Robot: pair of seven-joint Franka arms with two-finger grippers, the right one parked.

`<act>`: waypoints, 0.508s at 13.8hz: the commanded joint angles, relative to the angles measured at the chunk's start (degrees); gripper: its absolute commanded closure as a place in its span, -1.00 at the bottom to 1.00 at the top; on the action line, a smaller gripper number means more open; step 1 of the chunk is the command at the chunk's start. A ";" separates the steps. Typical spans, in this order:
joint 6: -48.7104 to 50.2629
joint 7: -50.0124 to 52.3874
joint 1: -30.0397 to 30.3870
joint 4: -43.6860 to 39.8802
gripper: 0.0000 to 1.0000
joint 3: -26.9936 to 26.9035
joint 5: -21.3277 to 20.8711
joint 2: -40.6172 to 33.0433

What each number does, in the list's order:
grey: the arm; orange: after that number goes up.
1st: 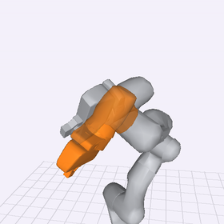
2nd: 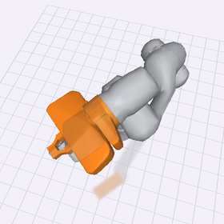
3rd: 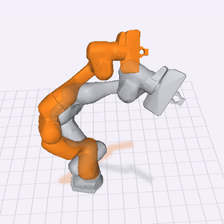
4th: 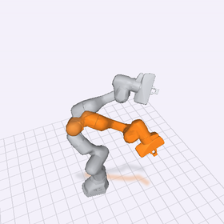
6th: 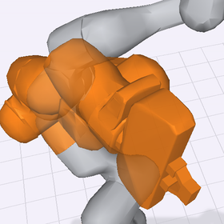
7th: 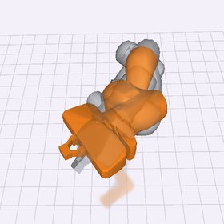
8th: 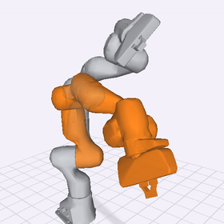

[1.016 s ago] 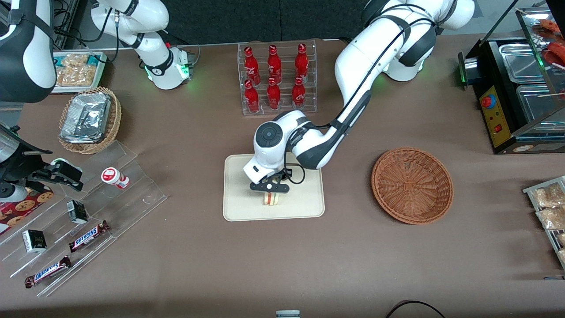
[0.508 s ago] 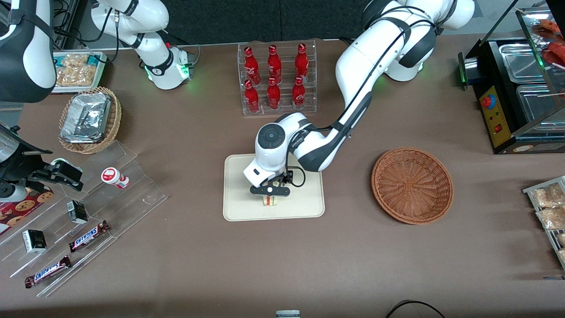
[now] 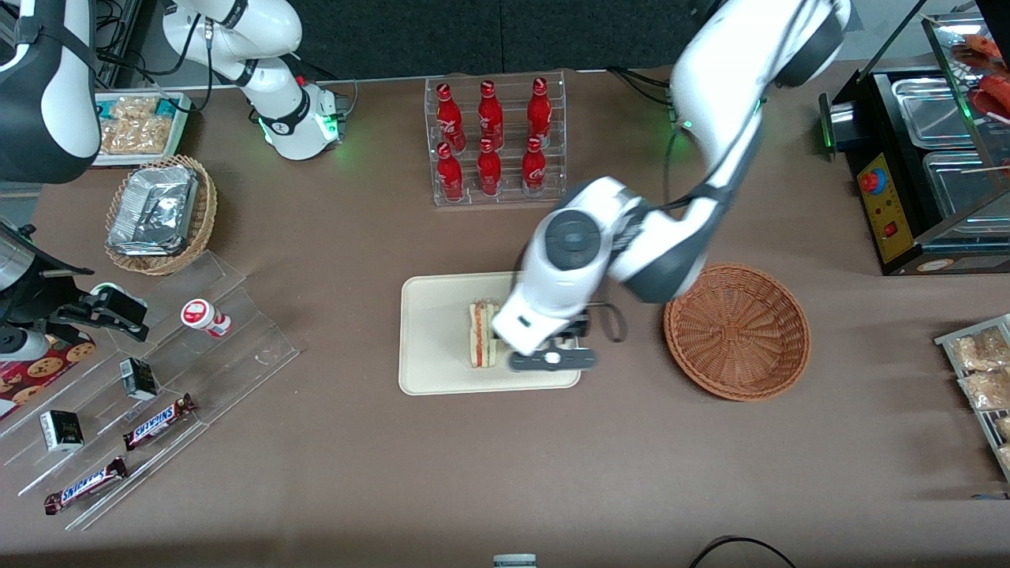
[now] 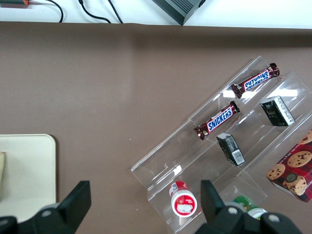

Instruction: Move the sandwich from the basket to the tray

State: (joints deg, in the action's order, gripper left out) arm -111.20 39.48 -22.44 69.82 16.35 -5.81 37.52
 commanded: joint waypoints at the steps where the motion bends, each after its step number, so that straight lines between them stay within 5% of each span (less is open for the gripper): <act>1: -2.53 -5.97 6.51 18.03 -0.98 0.44 3.87 -13.57; 7: -1.93 -21.27 20.92 39.68 -0.98 0.18 8.10 -34.85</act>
State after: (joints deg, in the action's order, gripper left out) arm -111.73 21.98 -4.81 99.94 16.16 0.94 12.34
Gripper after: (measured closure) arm 0.009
